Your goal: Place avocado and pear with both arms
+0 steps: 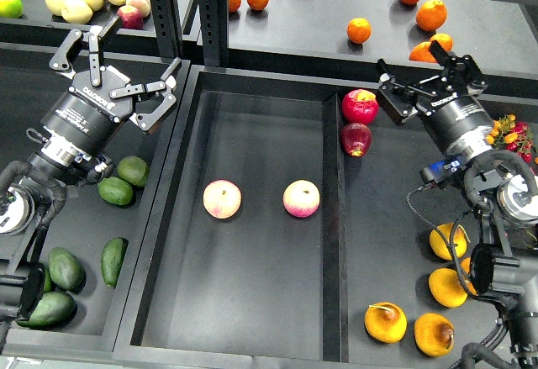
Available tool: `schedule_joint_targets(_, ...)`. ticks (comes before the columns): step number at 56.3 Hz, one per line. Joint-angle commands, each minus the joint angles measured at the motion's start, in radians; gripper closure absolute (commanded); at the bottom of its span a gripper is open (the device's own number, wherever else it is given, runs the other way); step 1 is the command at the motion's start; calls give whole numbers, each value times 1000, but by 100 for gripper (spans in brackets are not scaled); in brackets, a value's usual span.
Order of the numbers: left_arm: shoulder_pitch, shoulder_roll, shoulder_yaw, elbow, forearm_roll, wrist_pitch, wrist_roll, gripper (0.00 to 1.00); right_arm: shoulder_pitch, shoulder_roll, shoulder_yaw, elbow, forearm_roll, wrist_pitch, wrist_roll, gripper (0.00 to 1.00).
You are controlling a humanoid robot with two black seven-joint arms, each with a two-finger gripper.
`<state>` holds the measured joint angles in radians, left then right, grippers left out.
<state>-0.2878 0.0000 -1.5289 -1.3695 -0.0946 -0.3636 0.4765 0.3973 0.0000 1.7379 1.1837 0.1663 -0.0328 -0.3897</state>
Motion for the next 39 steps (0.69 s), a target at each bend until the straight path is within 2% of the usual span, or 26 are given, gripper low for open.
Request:
schedule_joint_targets(1, 52, 0, 1, 1, 10, -1, -32, 1, -23, 0, -52, -27, -1, 65, 89, 0)
schedule_joint_targets(7, 101, 0, 4, 1, 19, -11, -73, 1, -72, 0, -123, -53, 1, 151, 184, 0)
schedule_joint_targets(11, 128, 0, 7, 1, 19, -12, -85, 1, -115, 0, -184, -75, 4, 217, 212, 0)
schedule_joint_targets(20, 194, 0, 7, -3, 18, -14, -94, 1, -215, 0, -297, -90, 7, 330, 226, 0)
schedule_joint_targets(33, 253, 0, 12, -6, 18, -14, -95, 1, -291, 0, -347, -72, 94, 347, 230, 0)
schedule_joint_targets(39, 254, 0, 18, -14, 18, -14, -93, 1, -291, 0, -350, -18, 144, 323, 233, 0)
